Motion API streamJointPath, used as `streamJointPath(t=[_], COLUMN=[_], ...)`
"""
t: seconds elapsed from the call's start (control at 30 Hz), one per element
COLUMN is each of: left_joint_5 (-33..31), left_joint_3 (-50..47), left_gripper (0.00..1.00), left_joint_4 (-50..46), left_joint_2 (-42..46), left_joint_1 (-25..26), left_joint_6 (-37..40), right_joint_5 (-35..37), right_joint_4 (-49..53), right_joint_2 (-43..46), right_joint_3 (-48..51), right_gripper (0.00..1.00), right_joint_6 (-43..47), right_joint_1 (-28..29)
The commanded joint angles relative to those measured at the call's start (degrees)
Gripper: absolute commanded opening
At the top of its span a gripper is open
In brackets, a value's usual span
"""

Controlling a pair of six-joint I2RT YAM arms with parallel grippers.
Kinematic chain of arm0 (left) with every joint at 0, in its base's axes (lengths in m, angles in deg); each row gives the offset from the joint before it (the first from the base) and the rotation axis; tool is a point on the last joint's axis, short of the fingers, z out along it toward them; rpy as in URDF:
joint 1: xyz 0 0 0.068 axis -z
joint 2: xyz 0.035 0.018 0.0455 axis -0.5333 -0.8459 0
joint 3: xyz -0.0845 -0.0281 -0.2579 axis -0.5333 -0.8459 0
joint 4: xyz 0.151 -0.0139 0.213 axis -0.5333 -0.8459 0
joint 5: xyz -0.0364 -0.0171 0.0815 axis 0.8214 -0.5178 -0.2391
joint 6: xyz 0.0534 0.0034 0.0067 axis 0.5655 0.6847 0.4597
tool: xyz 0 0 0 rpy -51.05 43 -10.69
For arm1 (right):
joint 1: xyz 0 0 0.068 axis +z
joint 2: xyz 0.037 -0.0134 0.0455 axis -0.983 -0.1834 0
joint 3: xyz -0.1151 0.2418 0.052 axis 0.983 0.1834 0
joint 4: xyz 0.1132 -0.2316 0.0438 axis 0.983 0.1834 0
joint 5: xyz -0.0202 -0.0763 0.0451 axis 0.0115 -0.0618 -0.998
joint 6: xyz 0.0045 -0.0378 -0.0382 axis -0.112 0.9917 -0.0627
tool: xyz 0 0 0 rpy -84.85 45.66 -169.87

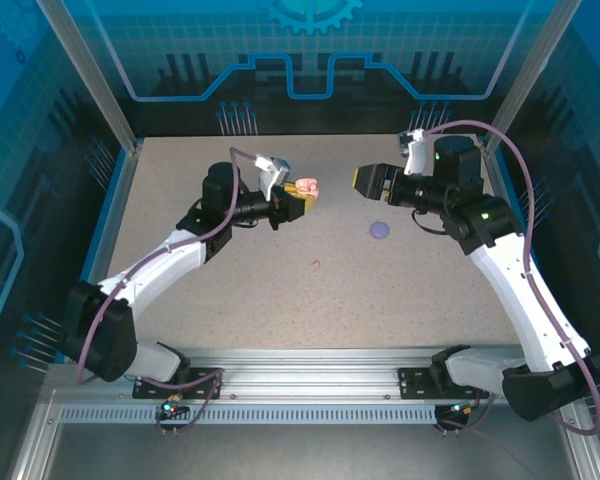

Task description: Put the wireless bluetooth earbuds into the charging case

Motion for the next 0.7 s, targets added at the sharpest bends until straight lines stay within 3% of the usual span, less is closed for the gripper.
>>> streamJointPath(t=[0.0,0.1,0.27,0.67], left_joint_5=[-10.2,-12.9,-16.3,-15.7], left_joint_3=[-2.5,-3.3,-4.0,-2.1], left_gripper=[0.01,0.00,0.00,0.00], left_joint_4=[10.8,13.2,18.0,18.1], left_joint_2=[3.4,4.1,4.0,1.0], left_joint_1=[2.9,5.1,6.6,7.3], left_joint_6=[7.6,11.7,12.3,11.8], right_joint_5=[3.5,5.0,9.9,14.3], right_joint_4=[-4.5,-4.6,-0.9,-0.1], right_joint_2=[0.4,-0.5,-2.4,-5.4], right_joint_3=[1.6,0.0,-3.7,-7.5], right_gripper=[0.70,0.70,0.70,0.59], right_joint_6=[-5.0,-3.5,5.1,7.4], right_joint_1=[3.1,6.1,10.9,12.3])
